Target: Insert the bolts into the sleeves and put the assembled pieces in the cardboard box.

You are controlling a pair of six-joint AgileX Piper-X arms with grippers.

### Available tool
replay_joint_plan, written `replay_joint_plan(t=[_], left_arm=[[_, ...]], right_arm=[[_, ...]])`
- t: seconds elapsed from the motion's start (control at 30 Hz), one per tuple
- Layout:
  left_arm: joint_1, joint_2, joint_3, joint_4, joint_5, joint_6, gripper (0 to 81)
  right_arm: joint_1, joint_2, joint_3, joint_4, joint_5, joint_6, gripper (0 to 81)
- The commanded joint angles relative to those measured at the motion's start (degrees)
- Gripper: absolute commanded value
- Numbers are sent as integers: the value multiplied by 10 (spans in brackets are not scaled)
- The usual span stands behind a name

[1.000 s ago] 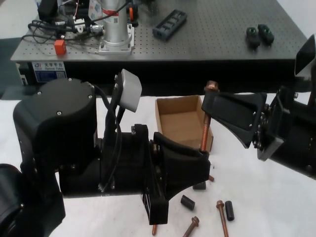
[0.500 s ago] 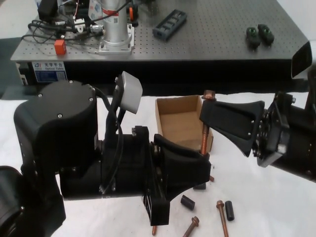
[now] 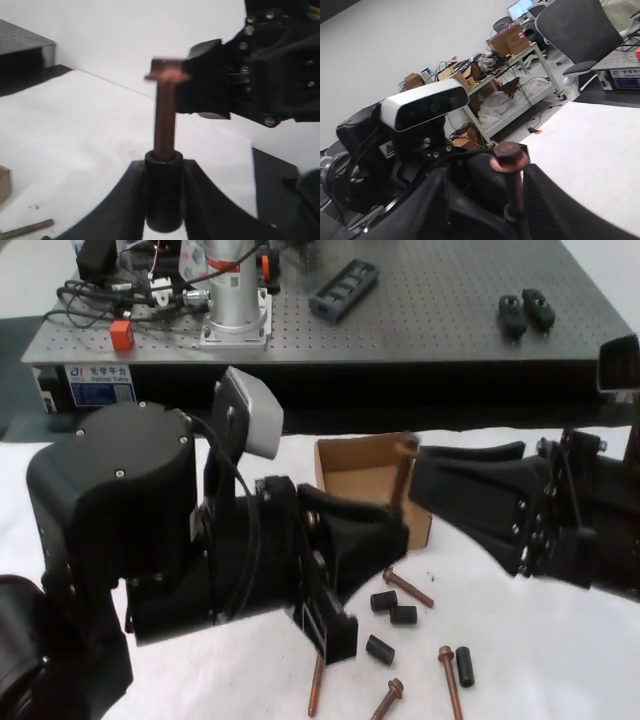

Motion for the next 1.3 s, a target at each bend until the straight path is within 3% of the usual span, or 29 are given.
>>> replay_joint_plan(t=[0.0,0.1,0.27,0.4,0.53,0.63,0.83,1.07,1.17,1.27], left_arm=[[3,-1,-4,-33,-45,11,6],[8,17,-4,-77,-59,6,6],[30,96,-59,-66,-140,-51,6],[62,220,-186,23,-162,-119,6],[77,362,-364,168,-162,-123,6],[78,471,-513,270,-165,-96,6],[78,633,-737,423,-170,-84,6],[76,709,-829,490,-165,-116,8],[76,711,-828,490,-165,-116,100],[76,711,-828,486,-165,-116,226]], right_arm=[[-35,-13,-3,20,-6,-15,349],[-80,-28,-3,64,-6,-41,349],[-157,-55,-3,154,-6,-63,349],[-207,-72,-3,227,7,-76,349],[-239,-79,-3,325,98,-151,349],[-251,-79,-3,386,142,-174,349],[-254,-79,-3,413,147,-178,349],[-254,-79,-3,427,185,-178,349],[-254,-73,-3,460,254,-199,349],[-245,-43,-3,493,272,-209,347]])
